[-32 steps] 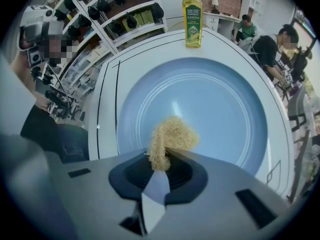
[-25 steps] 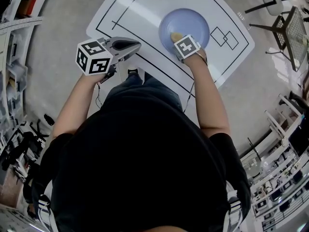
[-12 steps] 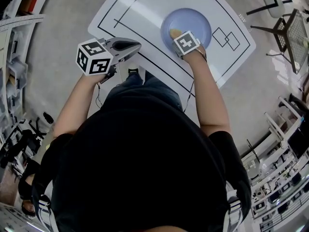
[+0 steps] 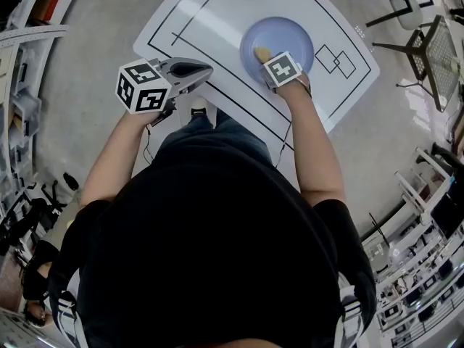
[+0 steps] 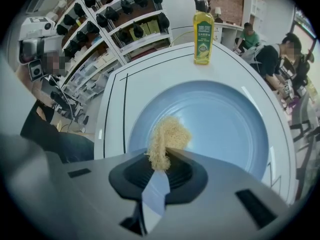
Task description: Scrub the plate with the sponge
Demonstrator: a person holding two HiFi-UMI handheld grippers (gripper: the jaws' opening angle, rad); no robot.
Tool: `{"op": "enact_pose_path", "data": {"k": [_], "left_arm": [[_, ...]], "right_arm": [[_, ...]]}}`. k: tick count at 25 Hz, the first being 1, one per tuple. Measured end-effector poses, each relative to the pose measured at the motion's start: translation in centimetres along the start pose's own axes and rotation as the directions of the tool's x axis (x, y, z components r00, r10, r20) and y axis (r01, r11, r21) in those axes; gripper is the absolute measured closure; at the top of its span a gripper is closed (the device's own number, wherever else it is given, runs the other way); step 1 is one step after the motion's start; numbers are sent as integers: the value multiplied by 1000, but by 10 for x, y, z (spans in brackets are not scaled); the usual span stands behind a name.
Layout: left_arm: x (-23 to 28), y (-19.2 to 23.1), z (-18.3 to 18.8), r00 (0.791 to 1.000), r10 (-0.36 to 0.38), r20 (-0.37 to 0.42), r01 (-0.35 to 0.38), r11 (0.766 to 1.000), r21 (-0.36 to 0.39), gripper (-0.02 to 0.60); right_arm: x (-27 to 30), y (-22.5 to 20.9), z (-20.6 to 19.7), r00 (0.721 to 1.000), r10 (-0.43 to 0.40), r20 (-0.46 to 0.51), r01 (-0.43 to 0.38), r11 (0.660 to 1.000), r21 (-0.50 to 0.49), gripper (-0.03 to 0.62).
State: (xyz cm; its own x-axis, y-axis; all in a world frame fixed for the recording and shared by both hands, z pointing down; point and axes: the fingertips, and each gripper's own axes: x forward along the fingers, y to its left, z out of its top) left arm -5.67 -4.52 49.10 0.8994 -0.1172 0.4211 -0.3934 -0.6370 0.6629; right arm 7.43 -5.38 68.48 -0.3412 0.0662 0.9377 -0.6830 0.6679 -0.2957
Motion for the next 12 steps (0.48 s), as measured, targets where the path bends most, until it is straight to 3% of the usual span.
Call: {"op": "enact_pose_path", "data": {"k": [6,12], "left_arm": [[-6,-9,8,1000,5,11,-5,999,31,575],[-18,-17,16,1000,9,19,-11,998,63,575]], "right_arm": [[-16,2,1,999,-17,44,16,1000,8,546],[-51,-2,8,991,-84,108,79,996,51,546]]}}
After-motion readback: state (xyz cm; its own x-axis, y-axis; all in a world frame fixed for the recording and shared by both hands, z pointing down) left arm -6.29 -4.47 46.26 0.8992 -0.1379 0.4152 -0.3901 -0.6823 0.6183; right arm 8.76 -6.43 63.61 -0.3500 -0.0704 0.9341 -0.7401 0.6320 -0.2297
